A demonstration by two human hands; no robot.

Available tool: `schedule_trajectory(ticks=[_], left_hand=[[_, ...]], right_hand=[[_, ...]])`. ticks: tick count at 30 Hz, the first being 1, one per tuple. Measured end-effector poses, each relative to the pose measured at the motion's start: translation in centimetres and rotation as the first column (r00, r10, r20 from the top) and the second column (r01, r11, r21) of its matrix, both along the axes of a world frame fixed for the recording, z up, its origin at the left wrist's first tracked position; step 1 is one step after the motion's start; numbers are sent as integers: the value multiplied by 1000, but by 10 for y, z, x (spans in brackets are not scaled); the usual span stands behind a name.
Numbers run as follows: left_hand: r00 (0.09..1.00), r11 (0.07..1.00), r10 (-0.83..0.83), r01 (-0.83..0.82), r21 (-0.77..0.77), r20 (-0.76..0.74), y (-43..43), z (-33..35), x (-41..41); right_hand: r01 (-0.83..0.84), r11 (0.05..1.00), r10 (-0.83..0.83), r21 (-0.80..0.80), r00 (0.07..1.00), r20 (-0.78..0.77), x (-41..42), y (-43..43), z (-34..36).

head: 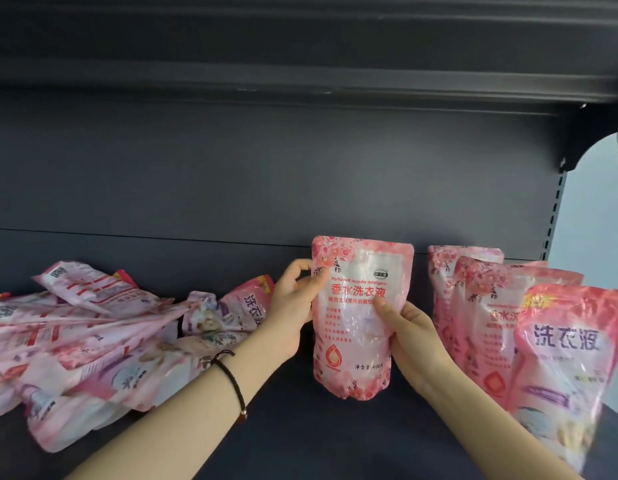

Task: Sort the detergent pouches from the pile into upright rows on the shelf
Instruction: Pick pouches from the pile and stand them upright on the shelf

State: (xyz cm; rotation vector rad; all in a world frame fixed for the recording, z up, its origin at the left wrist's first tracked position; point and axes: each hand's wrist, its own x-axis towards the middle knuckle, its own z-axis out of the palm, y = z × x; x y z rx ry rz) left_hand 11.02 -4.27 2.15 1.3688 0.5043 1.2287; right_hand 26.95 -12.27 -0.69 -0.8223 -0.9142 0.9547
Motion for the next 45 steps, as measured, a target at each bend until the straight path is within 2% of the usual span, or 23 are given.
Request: schedule_trajectory(ticks=[6, 9, 12, 13, 15, 16, 18, 20, 23, 24, 26, 28, 31, 33, 38, 42, 45], left_hand=[[997, 1000, -3, 4, 23, -74, -4, -10, 5], [987, 999, -18, 26, 44, -160, -2, -8, 3], [950, 989, -43, 84, 121, -310, 5, 2, -10], [925, 982, -19, 87, 165, -379, 8, 7, -17], [835, 939, 141, 57, 338, -531, 14, 18, -37], [757, 883, 265, 58, 465, -597, 19, 23, -50], [529, 694, 544, 152, 704, -651, 28, 34, -76], [331, 478, 765, 282, 832, -552, 40, 41, -100], [206, 288, 897, 400, 870, -392, 61, 41, -125], [173, 246, 920, 443, 862, -352, 69, 39, -131], [128, 191, 946, 523, 831, -298, 84, 33, -144], [90, 179, 956, 575, 798, -279, 100, 30, -156], [41, 171, 968, 614, 770, -247, 129, 32, -174], [22, 174, 970, 627, 759, -241, 146, 32, -180], [48, 177, 960, 659, 731, -276, 189, 26, -178], [106, 322, 878, 589, 741, -466, 214, 15, -166], [162, 420, 796, 546, 725, -583, 224, 5, -156]], right_hand=[[11, 1000, -11, -21, 1000, 7, 10, -1, -14], [203, 979, -198, -27, 972, 125, 12, -1, -9], [500, 859, -510, 108, 819, 263, 12, -2, 19], [540, 816, -578, 205, 762, 292, 11, -4, 32], [544, 734, -678, 405, 619, 397, 2, -9, 59], [511, 702, -712, 496, 523, 469, -5, -10, 71], [378, 685, -728, 623, 348, 590, -24, -13, 90], [182, 731, -683, 658, 215, 698, -48, -9, 100], [-76, 816, -577, 573, -45, 816, -81, 7, 99], [-120, 845, -533, 521, -109, 839, -91, 16, 96], [-152, 894, -443, 421, -172, 880, -107, 34, 87], [-125, 925, -378, 358, -255, 890, -120, 54, 78], [-27, 943, -311, 332, -426, 849, -134, 90, 69], [54, 947, -256, 318, -473, 843, -139, 113, 63], [246, 928, -139, 280, -468, 873, -150, 173, 46], [476, 806, -139, 353, -428, 893, -146, 209, 34], [572, 733, -113, 370, -433, 894, -144, 221, 23]])
